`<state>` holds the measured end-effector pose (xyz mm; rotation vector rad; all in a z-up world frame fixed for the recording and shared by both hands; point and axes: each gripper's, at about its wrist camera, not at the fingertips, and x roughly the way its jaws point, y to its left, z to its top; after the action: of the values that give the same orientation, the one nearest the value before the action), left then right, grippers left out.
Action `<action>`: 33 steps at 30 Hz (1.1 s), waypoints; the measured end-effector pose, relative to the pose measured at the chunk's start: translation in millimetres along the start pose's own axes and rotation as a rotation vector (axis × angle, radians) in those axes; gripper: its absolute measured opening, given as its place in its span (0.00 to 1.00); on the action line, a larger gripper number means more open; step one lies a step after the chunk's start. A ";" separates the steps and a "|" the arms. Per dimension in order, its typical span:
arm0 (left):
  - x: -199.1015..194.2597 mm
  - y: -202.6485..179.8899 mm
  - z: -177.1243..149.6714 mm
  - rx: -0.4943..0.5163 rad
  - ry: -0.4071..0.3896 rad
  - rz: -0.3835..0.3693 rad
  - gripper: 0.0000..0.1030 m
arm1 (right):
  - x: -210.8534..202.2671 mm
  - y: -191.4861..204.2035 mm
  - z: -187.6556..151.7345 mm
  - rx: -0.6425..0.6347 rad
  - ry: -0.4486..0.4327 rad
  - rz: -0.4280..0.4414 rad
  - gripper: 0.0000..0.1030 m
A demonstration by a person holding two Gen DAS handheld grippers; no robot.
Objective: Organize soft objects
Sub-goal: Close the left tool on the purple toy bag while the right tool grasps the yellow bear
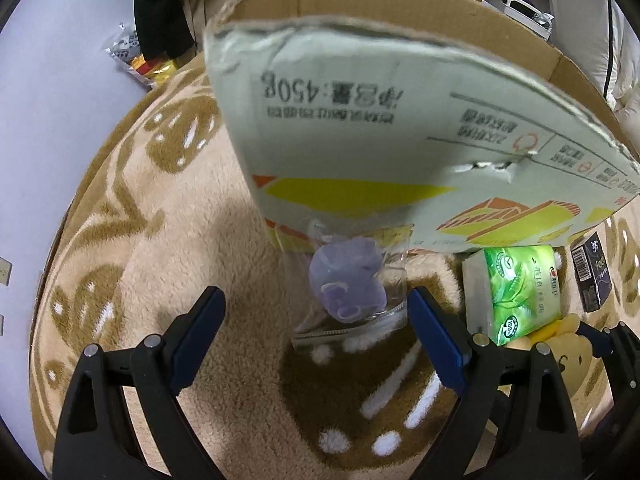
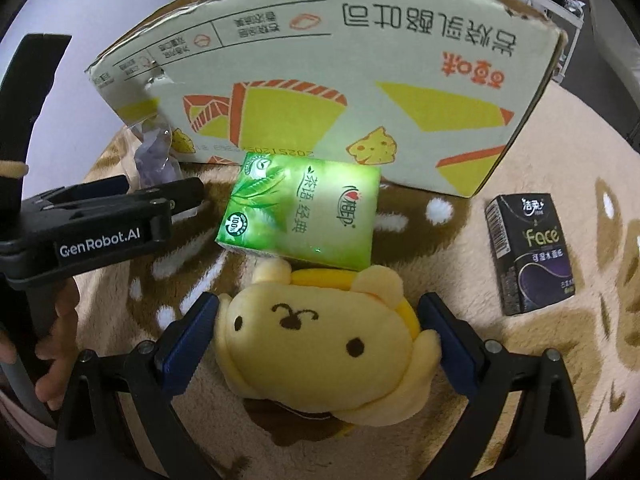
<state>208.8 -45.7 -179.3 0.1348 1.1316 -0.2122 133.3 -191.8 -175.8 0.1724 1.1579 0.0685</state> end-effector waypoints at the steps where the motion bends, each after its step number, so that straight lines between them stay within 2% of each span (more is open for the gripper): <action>1: 1.8 1.2 -0.2 -0.005 0.007 -0.001 0.89 | 0.9 0.4 0.5 -0.003 0.000 -0.003 1.00; 7: 2.6 4.5 -0.4 -0.019 0.004 -0.010 0.88 | 9.9 3.6 -0.8 0.014 0.002 -0.011 1.00; 12: -0.8 1.5 -1.3 -0.014 -0.004 -0.014 0.83 | 19.5 -6.7 -2.5 0.037 0.035 0.006 1.00; 20: -4.6 1.2 1.4 -0.032 -0.017 -0.022 0.68 | 35.5 -12.7 -1.9 0.000 0.063 -0.004 1.00; 26: -5.6 1.1 2.4 -0.018 -0.022 -0.012 0.51 | 39.3 -9.4 -4.6 -0.005 0.065 -0.002 1.00; 30: -9.3 -3.5 -0.2 0.002 -0.033 0.001 0.48 | 32.5 2.8 -7.2 -0.026 0.054 -0.022 1.00; 33: -11.8 -1.0 0.0 -0.013 -0.036 -0.008 0.46 | 29.9 7.3 -8.2 -0.042 0.048 -0.034 0.96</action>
<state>203.7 -45.5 -168.6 0.1149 1.0979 -0.2133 138.0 -179.5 -204.9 0.1148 1.2055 0.0674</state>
